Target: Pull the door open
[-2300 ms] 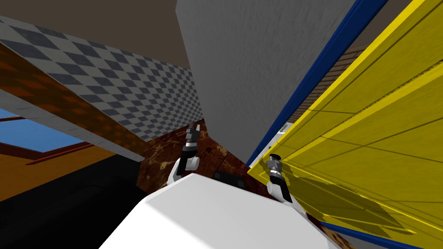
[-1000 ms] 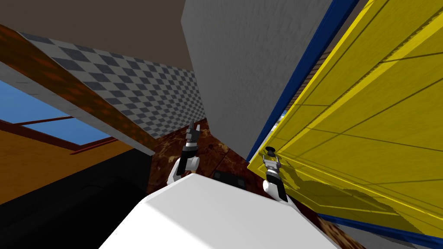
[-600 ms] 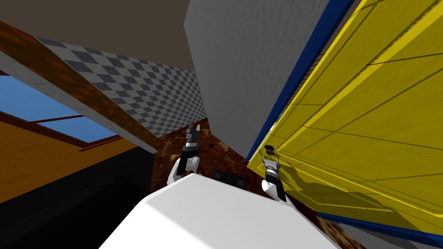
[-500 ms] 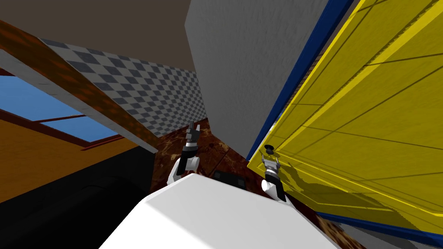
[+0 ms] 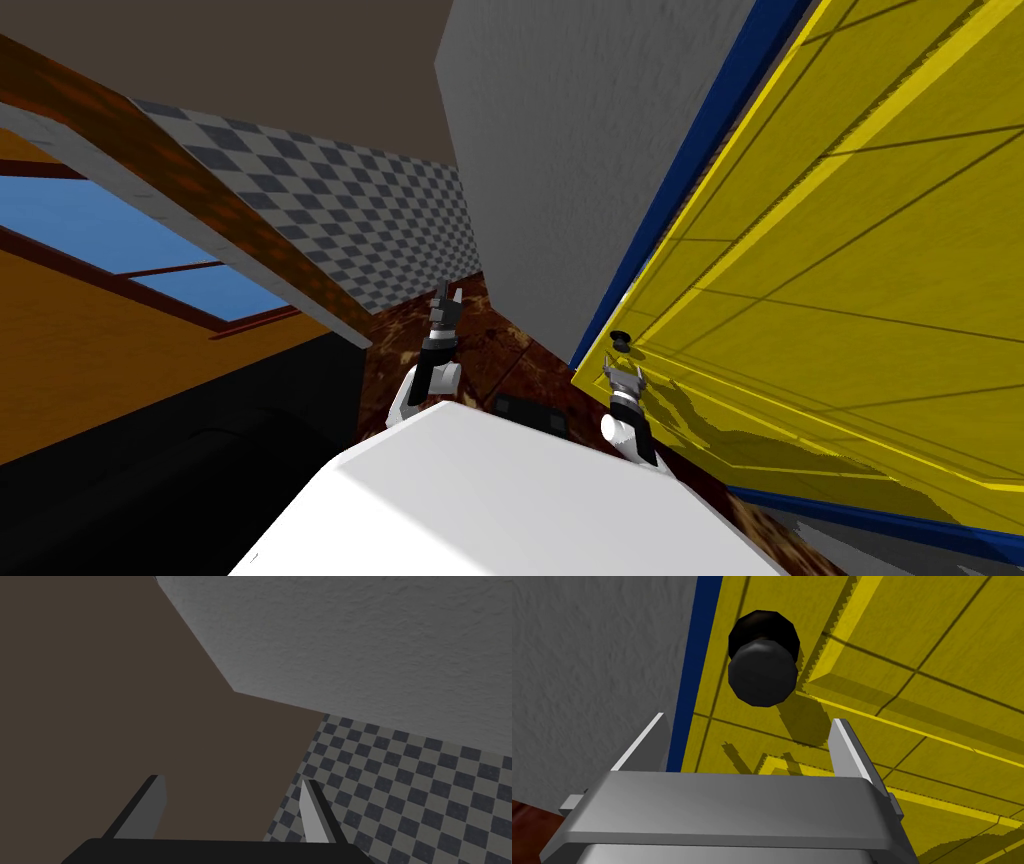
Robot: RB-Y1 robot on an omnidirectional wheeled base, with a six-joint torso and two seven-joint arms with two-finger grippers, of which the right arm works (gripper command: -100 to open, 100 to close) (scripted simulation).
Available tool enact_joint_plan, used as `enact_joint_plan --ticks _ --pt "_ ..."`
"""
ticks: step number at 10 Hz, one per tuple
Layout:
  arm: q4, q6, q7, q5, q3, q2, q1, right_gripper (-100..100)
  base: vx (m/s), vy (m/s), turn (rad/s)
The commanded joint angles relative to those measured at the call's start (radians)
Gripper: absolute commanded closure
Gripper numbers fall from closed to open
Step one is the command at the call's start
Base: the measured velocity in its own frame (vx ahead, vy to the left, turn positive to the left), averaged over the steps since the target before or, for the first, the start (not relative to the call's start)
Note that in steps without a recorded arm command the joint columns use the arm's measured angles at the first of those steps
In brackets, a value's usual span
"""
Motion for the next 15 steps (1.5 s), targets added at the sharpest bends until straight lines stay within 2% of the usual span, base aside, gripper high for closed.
enact_joint_plan --ticks 1,6,8,9,10,11,14,15 --pt "-0.006 -0.002 -0.045 -0.017 0.007 0.004 0.003 -100 -0.052 -0.011 0.033" --pt "-0.026 -0.009 -0.179 -0.075 0.031 0.018 0.011 -100 -0.080 -0.012 0.039" --pt "-0.032 -0.010 -0.215 -0.090 0.038 0.022 0.013 -100 -0.065 -0.014 0.026" --pt "-0.031 -0.009 -0.200 -0.085 0.035 0.020 0.013 -100 -0.031 -0.005 0.006" --pt "-0.020 -0.015 -0.230 -0.090 0.032 -0.002 0.019 -100 0.132 0.021 0.080" --pt "-0.016 -0.018 -0.239 -0.092 0.030 -0.010 0.022 -100 0.187 0.006 0.070" --pt "0.014 -0.035 -0.307 -0.102 0.019 -0.069 0.040 -100 0.201 -0.020 0.100" --pt "0.019 -0.038 -0.318 -0.104 0.017 -0.079 0.043 -100 0.183 -0.009 0.074"
